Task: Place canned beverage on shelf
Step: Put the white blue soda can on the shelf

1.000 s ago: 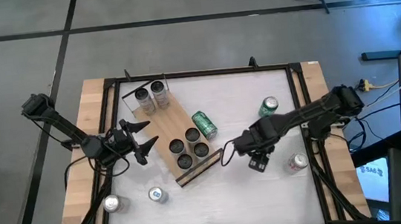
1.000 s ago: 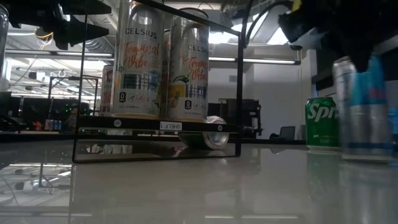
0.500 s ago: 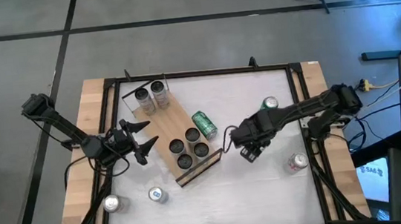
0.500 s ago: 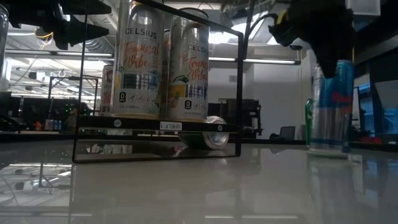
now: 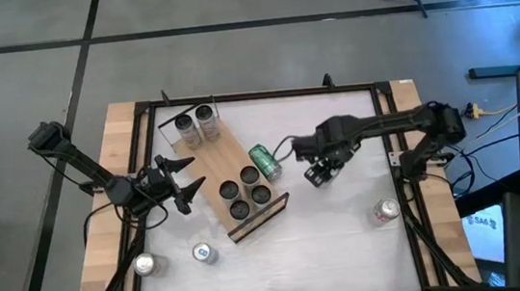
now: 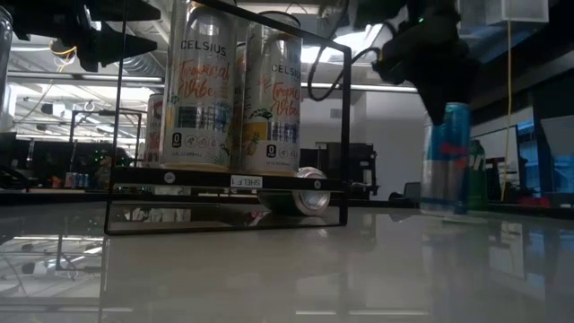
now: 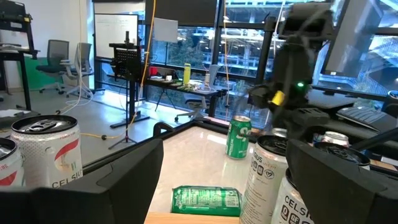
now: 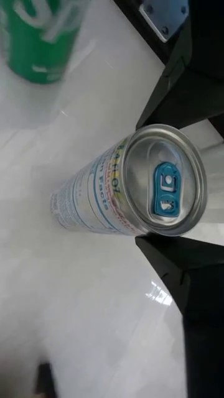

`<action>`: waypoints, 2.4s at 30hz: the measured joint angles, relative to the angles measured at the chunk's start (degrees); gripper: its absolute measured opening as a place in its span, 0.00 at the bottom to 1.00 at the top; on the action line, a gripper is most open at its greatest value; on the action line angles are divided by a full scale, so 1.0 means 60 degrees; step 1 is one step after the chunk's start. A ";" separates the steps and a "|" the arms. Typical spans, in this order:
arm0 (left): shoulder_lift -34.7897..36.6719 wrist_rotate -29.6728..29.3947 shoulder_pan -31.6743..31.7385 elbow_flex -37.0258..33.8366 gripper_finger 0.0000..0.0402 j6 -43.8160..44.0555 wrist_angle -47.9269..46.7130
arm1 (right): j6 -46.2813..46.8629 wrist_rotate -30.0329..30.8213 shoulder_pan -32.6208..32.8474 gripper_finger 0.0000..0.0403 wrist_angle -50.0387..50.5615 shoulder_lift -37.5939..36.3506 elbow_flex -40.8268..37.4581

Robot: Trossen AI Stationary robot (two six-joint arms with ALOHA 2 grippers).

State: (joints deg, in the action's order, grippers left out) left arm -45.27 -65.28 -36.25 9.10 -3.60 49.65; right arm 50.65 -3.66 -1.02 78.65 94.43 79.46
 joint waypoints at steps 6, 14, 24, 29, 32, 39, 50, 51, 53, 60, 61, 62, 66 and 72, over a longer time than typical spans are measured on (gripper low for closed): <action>0.0000 -0.0002 0.0004 0.0000 0.83 0.0000 0.0000 | -0.0588 -0.0325 -0.1194 0.61 -0.0464 -0.0004 0.0007; 0.0002 -0.0004 0.0004 0.0000 0.83 0.0000 0.0000 | -0.1034 -0.0401 -0.2553 0.61 -0.0462 -0.0004 0.0007; 0.0001 -0.0004 0.0002 0.0000 0.83 0.0000 0.0000 | -0.1033 -0.0459 -0.2699 0.61 -0.0529 0.0056 -0.0045; -0.0002 -0.0001 0.0000 0.0000 0.83 -0.0004 -0.0004 | -0.1023 -0.0527 -0.2702 0.61 -0.0416 0.0091 -0.0081; 0.0002 -0.0004 0.0000 0.0000 0.83 0.0000 -0.0012 | -0.1023 -0.0503 -0.2702 0.61 -0.0462 0.0095 -0.0084; 0.0001 -0.0004 0.0001 0.0000 0.83 -0.0007 -0.0022 | -0.1016 -0.0503 -0.2703 0.61 -0.0481 0.0093 -0.0084; 0.0002 -0.0004 0.0004 0.0000 0.83 -0.0007 -0.0022 | -0.1009 -0.0503 -0.2706 0.61 -0.0647 0.0095 -0.0084; -0.0002 -0.0004 0.0000 0.0000 0.83 -0.0007 -0.0022 | -0.1009 -0.0506 -0.2706 0.61 -0.0648 0.0095 -0.0084; 0.0001 -0.0004 0.0004 0.0000 0.83 -0.0007 -0.0022 | -0.1009 -0.0503 -0.2706 0.61 -0.0648 0.0095 -0.0084; -0.0002 -0.0004 0.0000 0.0000 0.83 -0.0007 -0.0022 | -0.1009 -0.0503 -0.2706 0.61 -0.0670 0.0098 -0.0084; 0.0002 -0.0004 0.0000 0.0000 0.83 -0.0007 -0.0022 | -0.1009 -0.0503 -0.2706 0.61 -0.0670 0.0098 -0.0084; -0.0002 -0.0004 0.0004 0.0000 0.83 -0.0006 -0.0022 | -0.1009 -0.0504 -0.2706 0.61 -0.0673 0.0098 -0.0084; 0.0001 -0.0004 0.0001 0.0000 0.83 -0.0007 -0.0022 | -0.1016 -0.0503 -0.2706 0.61 -0.0674 0.0098 -0.0084; 0.0002 -0.0004 0.0002 0.0000 0.83 -0.0007 -0.0022 | -0.1022 -0.0503 -0.2706 0.61 -0.0696 0.0102 -0.0084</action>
State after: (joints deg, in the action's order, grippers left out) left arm -45.25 -65.30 -36.24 9.10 -3.64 49.52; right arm 44.52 -6.68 -17.26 74.48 95.04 78.96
